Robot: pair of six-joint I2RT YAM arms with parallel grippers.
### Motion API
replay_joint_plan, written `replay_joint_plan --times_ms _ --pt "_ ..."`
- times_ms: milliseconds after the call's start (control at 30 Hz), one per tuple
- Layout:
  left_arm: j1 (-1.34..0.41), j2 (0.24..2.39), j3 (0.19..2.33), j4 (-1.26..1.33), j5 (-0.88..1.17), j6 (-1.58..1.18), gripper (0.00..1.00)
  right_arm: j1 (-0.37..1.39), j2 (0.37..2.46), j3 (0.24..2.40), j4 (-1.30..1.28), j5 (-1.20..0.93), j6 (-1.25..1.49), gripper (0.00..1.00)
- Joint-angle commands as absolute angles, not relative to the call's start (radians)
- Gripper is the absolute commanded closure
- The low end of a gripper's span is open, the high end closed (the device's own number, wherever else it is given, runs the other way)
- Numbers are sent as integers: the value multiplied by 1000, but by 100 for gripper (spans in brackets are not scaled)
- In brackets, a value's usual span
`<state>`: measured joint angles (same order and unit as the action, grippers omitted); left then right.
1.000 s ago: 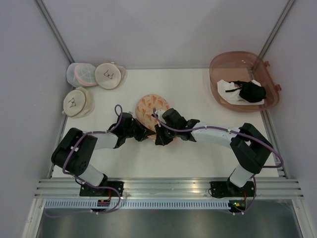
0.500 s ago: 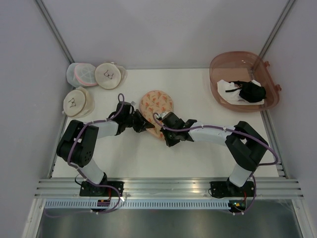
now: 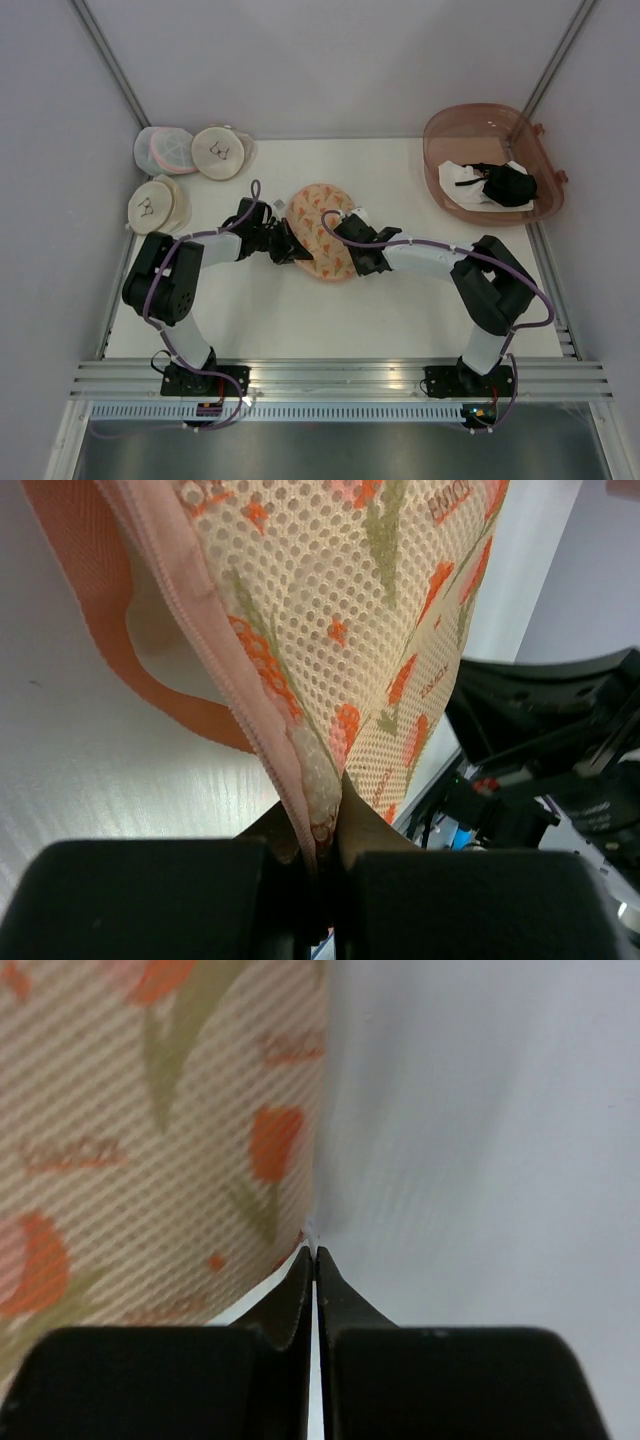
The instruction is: Unzip the laundry bag and remove the bra
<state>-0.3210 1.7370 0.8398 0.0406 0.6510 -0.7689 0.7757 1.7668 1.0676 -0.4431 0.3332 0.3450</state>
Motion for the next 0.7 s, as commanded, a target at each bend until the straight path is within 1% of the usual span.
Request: replay_joint_plan --times_ms 0,100,300,333,367,400,433,467,500,533,567,667 --pt "-324 1761 868 6 773 -663 98 735 1790 1117 -453 514 338 100" --pt "-324 1758 867 6 778 -650 98 718 1807 1134 -434 575 333 100" --pt "-330 1746 856 6 798 -644 98 704 1807 1160 -368 634 337 99" --pt "-331 1743 854 6 798 -646 96 704 1804 1166 -368 643 342 100" --pt "-336 1735 850 6 798 -655 92 704 1793 1170 -367 643 347 96" --pt "-337 1727 844 6 790 -661 83 704 1786 1169 -371 646 348 87" --pt "-339 1717 839 6 781 -669 62 704 1773 1166 -373 646 347 74" --pt "-339 1707 824 6 770 -678 54 704 1746 1151 -371 646 341 61" --pt "-341 1674 815 6 731 -686 47 704 1730 1144 -371 644 336 56" --pt "-341 1655 804 6 707 -692 38 704 1717 1135 -377 641 334 53" --pt "-341 1634 786 6 681 -701 35 704 1686 1121 -385 629 325 49" --pt "-341 1565 761 -54 586 -718 32 707 1635 1094 -417 606 318 45"
